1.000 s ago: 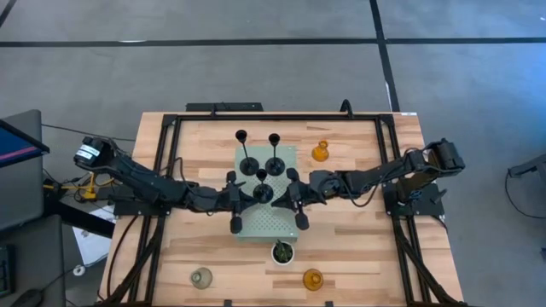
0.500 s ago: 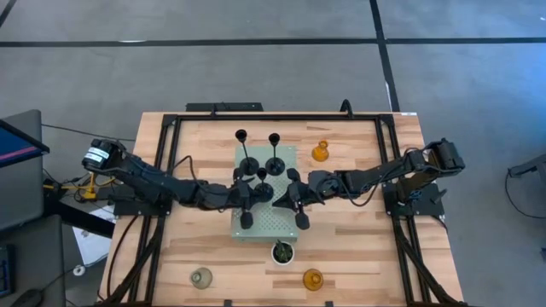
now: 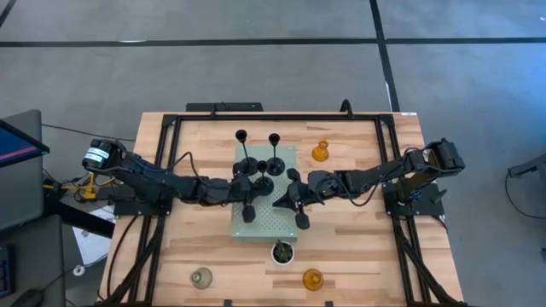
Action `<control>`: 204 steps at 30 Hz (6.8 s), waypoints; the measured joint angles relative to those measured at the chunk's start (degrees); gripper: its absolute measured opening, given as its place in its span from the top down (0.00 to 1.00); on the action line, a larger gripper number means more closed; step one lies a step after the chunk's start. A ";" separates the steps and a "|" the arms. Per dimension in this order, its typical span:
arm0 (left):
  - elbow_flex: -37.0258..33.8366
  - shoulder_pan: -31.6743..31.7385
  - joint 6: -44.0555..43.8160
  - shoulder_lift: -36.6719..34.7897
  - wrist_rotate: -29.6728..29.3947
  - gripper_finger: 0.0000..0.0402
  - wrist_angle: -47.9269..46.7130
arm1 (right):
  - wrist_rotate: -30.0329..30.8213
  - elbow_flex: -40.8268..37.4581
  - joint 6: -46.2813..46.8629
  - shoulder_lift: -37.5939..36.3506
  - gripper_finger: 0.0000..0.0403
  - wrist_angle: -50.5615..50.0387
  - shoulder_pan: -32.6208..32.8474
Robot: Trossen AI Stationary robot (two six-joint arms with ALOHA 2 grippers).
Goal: Pick & Place candle stick holders
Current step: Put the black candle holder on the shelf, then put the top yellow candle holder on the shelf
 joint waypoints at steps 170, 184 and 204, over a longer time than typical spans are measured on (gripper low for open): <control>-21.57 -19.34 7.04 -48.78 -32.35 0.98 -27.06 | 31.80 -3.12 23.93 -26.68 0.69 -32.15 -5.46; -21.57 -19.35 7.06 -48.79 -32.35 0.98 -27.06 | 32.62 0.31 22.47 -17.89 0.69 -22.95 4.71; -21.57 -19.36 6.88 -48.81 -32.35 0.98 -27.06 | 32.42 0.35 20.94 -10.21 0.69 -10.26 8.18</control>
